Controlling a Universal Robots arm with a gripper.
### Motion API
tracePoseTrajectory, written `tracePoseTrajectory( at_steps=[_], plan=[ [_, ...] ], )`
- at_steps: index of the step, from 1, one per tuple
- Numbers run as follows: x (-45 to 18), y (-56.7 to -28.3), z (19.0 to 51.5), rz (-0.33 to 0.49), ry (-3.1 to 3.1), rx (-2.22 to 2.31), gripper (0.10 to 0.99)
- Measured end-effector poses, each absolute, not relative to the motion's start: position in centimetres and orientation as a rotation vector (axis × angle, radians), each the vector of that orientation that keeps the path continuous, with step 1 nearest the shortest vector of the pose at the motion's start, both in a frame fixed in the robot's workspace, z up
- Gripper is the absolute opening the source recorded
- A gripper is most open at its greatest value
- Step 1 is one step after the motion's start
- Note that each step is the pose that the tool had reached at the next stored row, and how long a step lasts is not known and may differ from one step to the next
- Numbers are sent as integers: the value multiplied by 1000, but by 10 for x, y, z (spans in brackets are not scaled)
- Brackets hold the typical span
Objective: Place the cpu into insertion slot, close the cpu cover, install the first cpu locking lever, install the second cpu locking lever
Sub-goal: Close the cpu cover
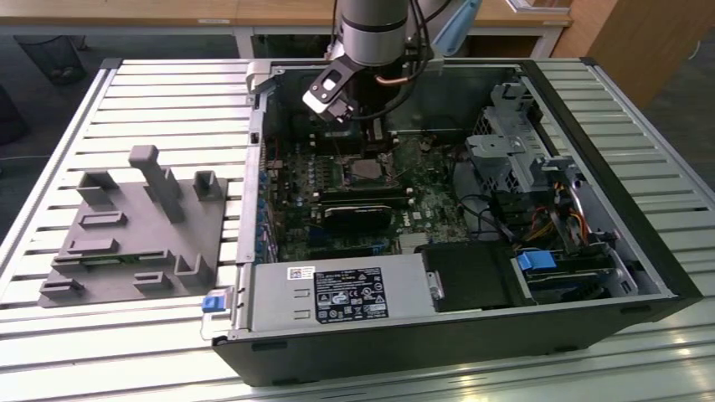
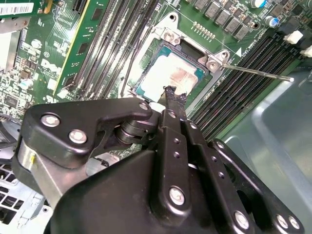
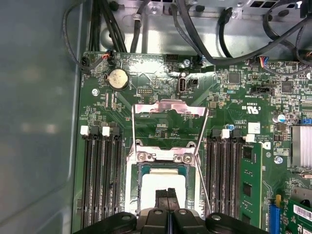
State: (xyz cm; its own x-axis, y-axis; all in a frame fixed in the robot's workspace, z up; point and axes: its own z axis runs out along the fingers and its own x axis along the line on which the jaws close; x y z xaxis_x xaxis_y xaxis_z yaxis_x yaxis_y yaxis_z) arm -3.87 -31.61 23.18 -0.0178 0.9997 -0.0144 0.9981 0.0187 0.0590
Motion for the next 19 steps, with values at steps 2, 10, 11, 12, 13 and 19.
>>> tracePoseTrajectory(
  at_steps=[2,10,11,12,13,19],
  plan=[
    [-39,-316,232,49,2204,2164,106],
    [-39,-316,235,50,2204,2165,106],
    [-39,-316,235,49,2204,2165,106],
    [-39,-316,235,49,2205,2165,106],
    [-39,-316,235,50,2204,2165,106],
    [-39,-316,237,49,2205,2165,106]
  ],
)
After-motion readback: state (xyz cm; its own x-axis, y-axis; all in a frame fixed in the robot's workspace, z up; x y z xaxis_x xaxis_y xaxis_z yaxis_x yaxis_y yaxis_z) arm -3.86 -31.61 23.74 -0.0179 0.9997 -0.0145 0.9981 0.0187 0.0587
